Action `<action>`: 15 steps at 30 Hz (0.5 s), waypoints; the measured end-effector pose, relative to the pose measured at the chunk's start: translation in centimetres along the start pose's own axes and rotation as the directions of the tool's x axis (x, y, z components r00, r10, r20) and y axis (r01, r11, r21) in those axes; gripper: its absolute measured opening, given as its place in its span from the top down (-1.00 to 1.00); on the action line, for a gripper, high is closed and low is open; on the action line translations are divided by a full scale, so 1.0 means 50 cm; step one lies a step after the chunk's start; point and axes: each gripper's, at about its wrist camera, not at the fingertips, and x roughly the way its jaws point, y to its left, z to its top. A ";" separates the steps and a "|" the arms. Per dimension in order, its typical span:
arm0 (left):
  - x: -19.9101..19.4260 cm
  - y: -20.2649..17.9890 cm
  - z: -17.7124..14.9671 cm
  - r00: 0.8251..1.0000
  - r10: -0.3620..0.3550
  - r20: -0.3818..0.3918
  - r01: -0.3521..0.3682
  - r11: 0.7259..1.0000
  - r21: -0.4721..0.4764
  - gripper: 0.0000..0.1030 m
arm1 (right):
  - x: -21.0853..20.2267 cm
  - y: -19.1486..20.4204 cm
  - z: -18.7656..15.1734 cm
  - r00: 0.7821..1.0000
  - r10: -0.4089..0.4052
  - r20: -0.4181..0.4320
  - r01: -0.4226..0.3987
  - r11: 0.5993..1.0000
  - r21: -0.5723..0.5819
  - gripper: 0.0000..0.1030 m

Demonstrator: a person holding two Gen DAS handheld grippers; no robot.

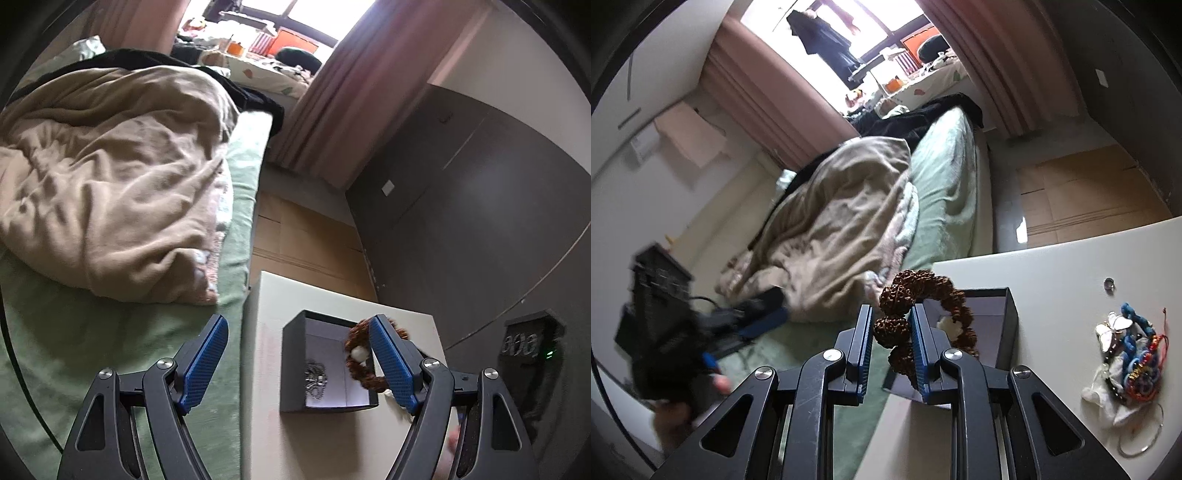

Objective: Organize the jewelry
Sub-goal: 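Lower the brown bead bracelet into the black box and open the right gripper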

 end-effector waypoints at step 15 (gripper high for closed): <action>-0.019 0.032 0.003 1.000 0.000 0.011 0.000 0.999 -0.035 -0.54 | 0.084 0.055 -0.034 0.940 -0.342 0.015 0.337 0.916 -0.217 0.58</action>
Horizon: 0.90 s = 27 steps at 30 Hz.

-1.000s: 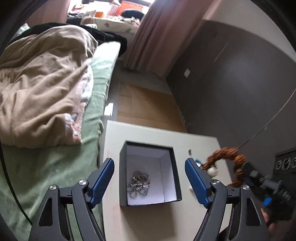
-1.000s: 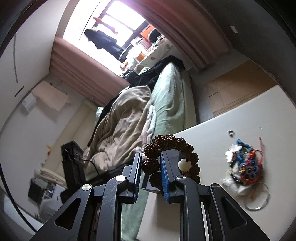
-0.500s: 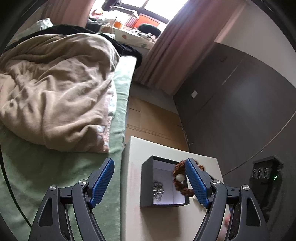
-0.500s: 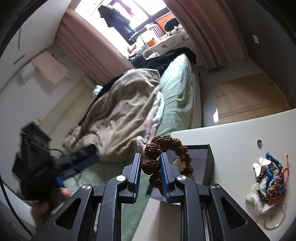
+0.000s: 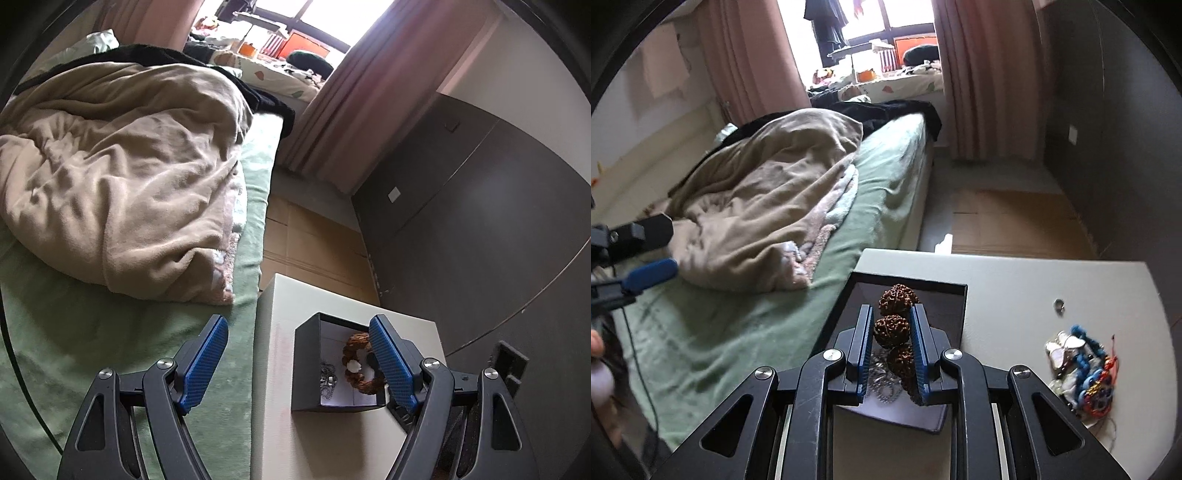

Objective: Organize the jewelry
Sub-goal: 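Lower the brown bead bracelet into the black box and open the right gripper, then grasp the white crystal skull with the left gripper while the right grasps the blue bead bracelet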

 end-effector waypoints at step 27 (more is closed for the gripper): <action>0.067 -0.148 -0.073 0.998 -0.023 -0.067 0.032 0.991 0.134 -0.54 | -0.181 -0.275 -0.041 0.986 0.166 0.016 -0.157 0.889 0.431 -0.31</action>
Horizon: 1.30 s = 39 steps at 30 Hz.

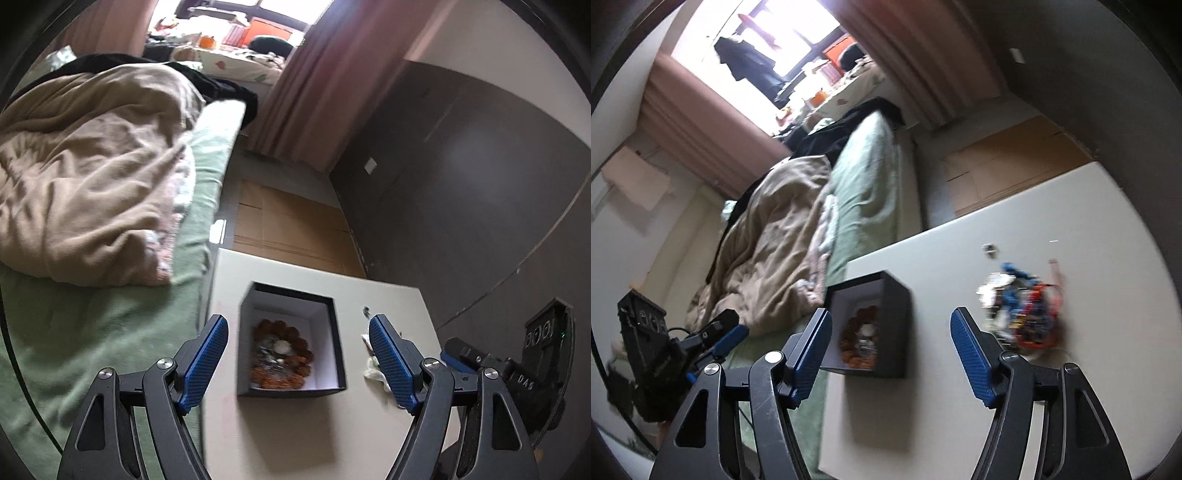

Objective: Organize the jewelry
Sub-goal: 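Grasp the white crystal skull with the left gripper while the right grasps the blue bead bracelet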

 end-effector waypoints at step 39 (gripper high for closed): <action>0.338 -0.239 -0.206 0.945 0.033 -0.324 0.032 0.980 0.196 0.98 | -0.043 -0.230 0.033 0.991 -0.103 -0.088 0.121 0.962 0.244 -0.31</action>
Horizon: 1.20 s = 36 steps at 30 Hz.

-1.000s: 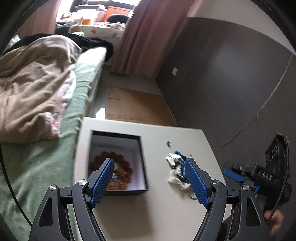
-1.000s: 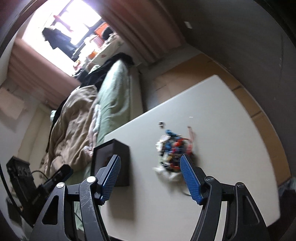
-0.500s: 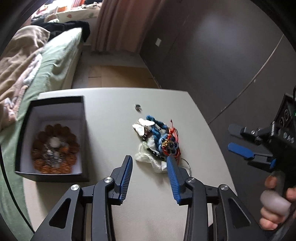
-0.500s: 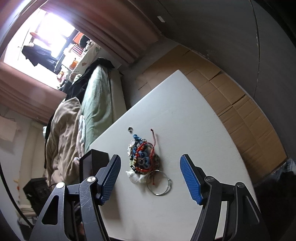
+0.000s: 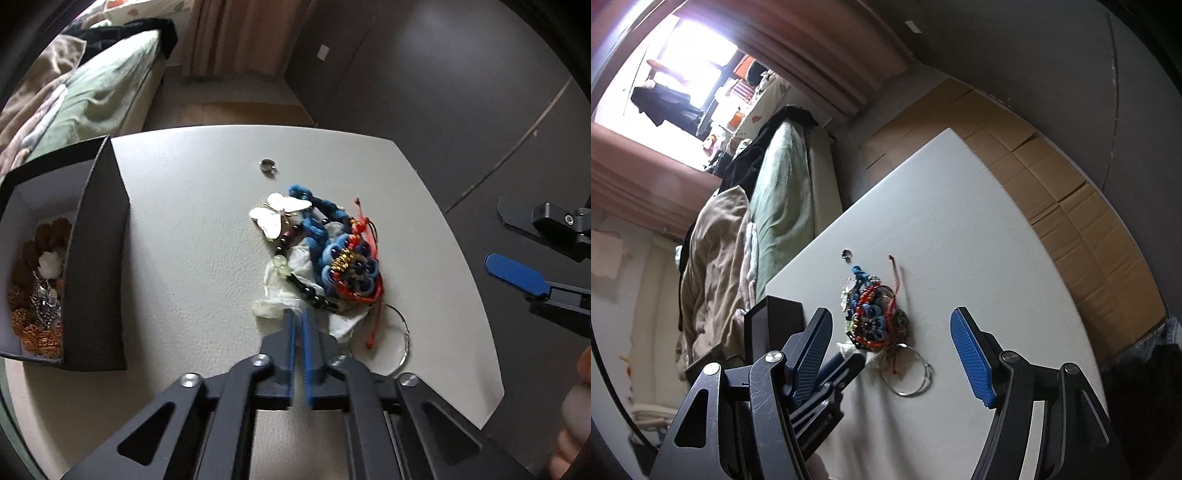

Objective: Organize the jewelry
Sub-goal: 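Grasp the white crystal skull with the left gripper while the right grasps the blue bead bracelet, then carry the crystal skull into the box and open the left gripper while the right holds the blue bracelet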

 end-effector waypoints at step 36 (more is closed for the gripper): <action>-0.229 0.100 0.086 0.946 -0.168 0.279 0.194 0.979 -0.070 1.00 | 0.188 0.074 -0.036 0.979 -0.112 -0.172 0.097 0.991 -0.093 0.34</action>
